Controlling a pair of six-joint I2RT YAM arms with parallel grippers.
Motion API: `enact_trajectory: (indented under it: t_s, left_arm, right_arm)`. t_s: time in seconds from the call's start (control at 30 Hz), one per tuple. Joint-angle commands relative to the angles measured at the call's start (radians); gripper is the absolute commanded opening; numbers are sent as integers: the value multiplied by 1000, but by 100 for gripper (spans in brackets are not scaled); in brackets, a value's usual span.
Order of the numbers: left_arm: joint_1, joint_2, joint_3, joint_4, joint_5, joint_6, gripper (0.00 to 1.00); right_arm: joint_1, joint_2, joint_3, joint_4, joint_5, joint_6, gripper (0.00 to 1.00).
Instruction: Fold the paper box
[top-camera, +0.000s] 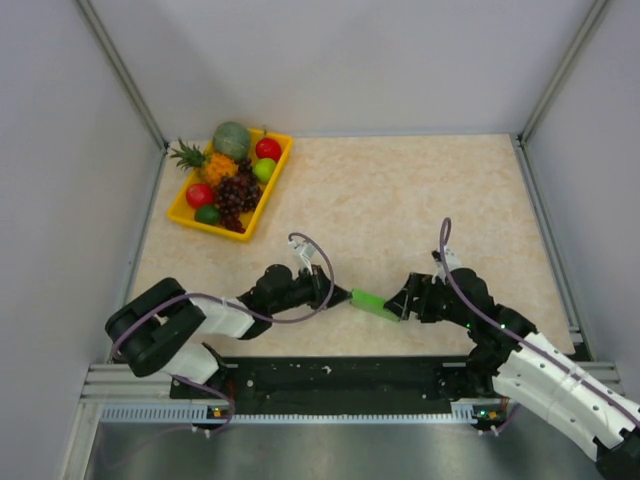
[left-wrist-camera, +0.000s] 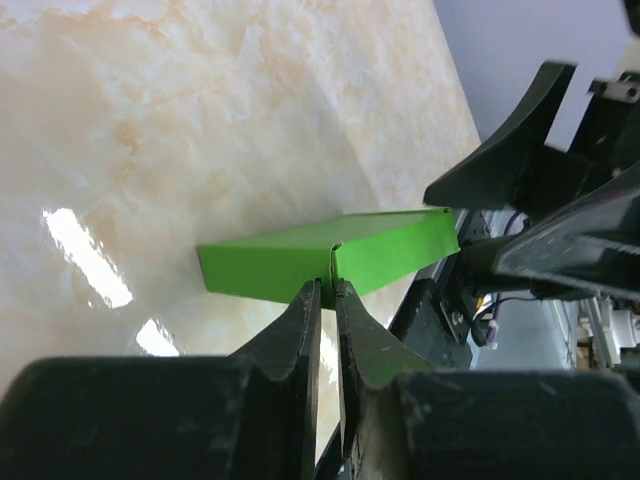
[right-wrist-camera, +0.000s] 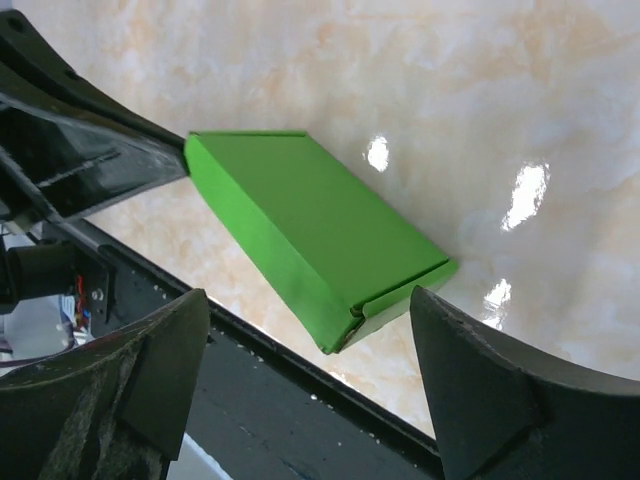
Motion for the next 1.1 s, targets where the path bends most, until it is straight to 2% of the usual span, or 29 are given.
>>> enact_trajectory:
  t_s: [0.0,0.2,0.27,0.33,0.4,0.47,0.57,0.67,0.7,0.73,0.83,0.9,0.97,1.03,1.07]
  left_arm:
    - [-42,-49,-85,-217,-133,76,14]
    - [-49,-204,-154,-327,-133,25,23]
    - [-51,-300,-175,-365,-116,19,34]
    - [-52,-433,-186,-469,-115,28,41]
    - [-54,-582,-178,-627,-121,65,51]
    - [-54,-667,-154,-723,-135,88,59]
    - [-46,-739,-110,-744,-104,109,71]
    - [-36,-637,34,-825,-43,163,68]
    - [-31,-550,80,-858,-32,177,68]
    - [-20,-505,177,-960,-38,197,67]
    - [16,-390,304,-1055,-41,290,65]
    - [47,-387,334,-1076,-58,318,65]
    - [73,-414,348,-1102,-136,320,65]
    - [78,-483,371,-1146,-255,333,56]
    - [77,-515,380,-1201,-297,346,54]
  right_arm:
    - [-8,-60,72,-40,5,-32,83]
    - [-8,-33,95,-79,-60,-23,85]
    - [-6,-25,94,-108,-58,12,86]
    - [-8,-7,92,-172,-26,61,86]
    - [-8,39,78,-183,-82,136,86]
    - [-6,71,46,-166,-135,205,85]
    - [4,88,-14,-79,-201,230,80]
    - [9,97,-66,34,-258,279,75]
    - [11,108,-104,65,-291,302,70]
    - [18,136,-119,88,-293,343,67]
    - [87,179,-135,209,-224,391,67]
    - [123,235,-103,254,-140,396,66]
    - [121,362,-72,262,-85,379,65]
    - [120,461,32,259,6,277,58]
    - [123,563,79,263,24,231,57]
